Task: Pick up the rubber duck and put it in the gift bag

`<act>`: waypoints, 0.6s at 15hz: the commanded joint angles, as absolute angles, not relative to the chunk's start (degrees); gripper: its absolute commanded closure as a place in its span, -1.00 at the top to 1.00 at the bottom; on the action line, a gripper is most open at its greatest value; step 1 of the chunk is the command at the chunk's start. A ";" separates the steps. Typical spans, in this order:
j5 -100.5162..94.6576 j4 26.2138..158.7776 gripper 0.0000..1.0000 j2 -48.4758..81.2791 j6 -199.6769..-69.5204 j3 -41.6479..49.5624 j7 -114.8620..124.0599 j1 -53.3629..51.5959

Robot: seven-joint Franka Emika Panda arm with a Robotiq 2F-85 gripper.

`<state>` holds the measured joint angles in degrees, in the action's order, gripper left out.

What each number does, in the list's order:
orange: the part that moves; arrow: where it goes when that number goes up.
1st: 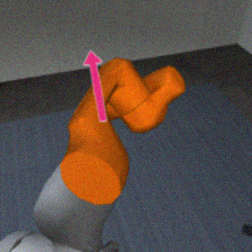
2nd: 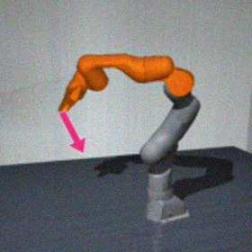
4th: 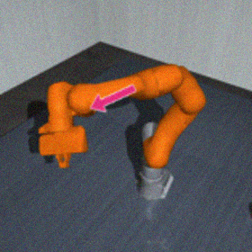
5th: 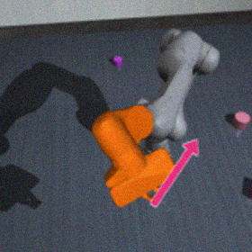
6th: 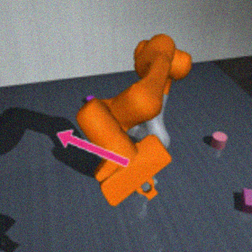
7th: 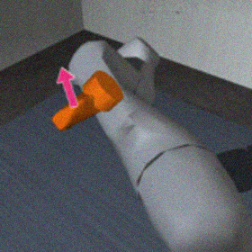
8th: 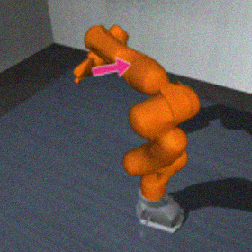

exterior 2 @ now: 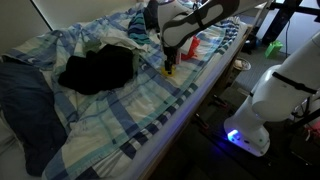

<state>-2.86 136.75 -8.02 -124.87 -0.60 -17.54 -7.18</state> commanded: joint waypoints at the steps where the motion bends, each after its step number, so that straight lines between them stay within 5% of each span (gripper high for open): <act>1: -1.95 135.63 1.00 -5.79 -127.17 -1.39 -17.73 -6.35; 9: -1.68 135.26 1.00 -3.75 -129.12 -1.51 -17.98 -6.11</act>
